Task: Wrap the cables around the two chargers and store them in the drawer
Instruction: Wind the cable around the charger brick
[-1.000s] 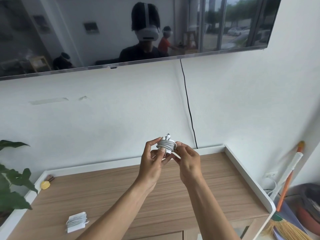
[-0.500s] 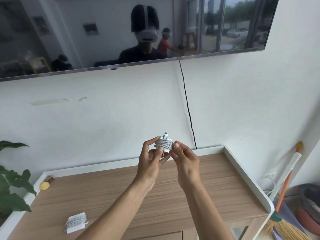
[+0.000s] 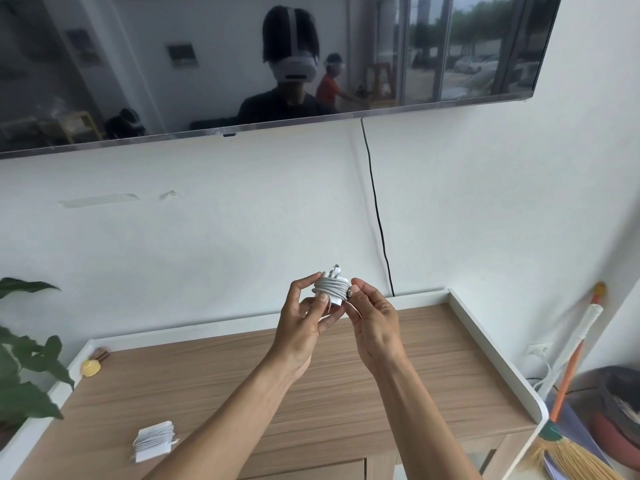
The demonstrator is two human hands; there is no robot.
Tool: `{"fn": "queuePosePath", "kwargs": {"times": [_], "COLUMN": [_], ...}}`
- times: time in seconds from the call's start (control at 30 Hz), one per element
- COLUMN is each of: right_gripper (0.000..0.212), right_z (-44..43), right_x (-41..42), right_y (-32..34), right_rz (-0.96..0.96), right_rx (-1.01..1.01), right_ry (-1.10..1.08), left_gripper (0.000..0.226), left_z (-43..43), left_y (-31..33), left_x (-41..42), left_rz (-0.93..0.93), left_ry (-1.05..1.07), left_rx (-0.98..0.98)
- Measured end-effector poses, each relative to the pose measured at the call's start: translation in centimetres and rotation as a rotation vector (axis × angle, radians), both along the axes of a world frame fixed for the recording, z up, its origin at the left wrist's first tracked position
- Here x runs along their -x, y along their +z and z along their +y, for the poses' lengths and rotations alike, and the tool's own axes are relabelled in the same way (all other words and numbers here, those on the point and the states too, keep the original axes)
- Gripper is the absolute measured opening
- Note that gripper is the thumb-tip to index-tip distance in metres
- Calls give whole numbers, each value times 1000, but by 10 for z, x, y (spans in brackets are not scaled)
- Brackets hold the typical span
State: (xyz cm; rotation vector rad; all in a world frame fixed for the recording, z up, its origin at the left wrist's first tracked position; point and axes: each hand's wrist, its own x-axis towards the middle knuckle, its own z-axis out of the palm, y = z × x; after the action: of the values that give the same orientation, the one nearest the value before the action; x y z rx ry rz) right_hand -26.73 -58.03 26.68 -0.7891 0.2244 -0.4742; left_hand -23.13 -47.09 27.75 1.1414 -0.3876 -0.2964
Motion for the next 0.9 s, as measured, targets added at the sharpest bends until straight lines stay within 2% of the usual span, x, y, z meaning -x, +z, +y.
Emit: {"fn": "queuePosePath", "kwargs": {"times": [0.3,0.5,0.7,0.9], "right_gripper": [17,10,11,15], "right_z": [4,1,0,3], "right_x": [-2,0,1,4], "right_y": [-6,-7,-12,-17], "right_rz": [58,33,42,26], "right_rx": [148,10,18,196], "right_ry": [-19,62,114,9], "left_gripper": [33,31,31,31], "left_z": [1,3,4,5], "left_y": [-8,-11,-11,-8], "left_x": [2,-1,-2,-2], "left_rz": [55,111,110,113], "left_ry": [-13,-40,-31,-46], "left_rx": [-13,5,-6,8]}}
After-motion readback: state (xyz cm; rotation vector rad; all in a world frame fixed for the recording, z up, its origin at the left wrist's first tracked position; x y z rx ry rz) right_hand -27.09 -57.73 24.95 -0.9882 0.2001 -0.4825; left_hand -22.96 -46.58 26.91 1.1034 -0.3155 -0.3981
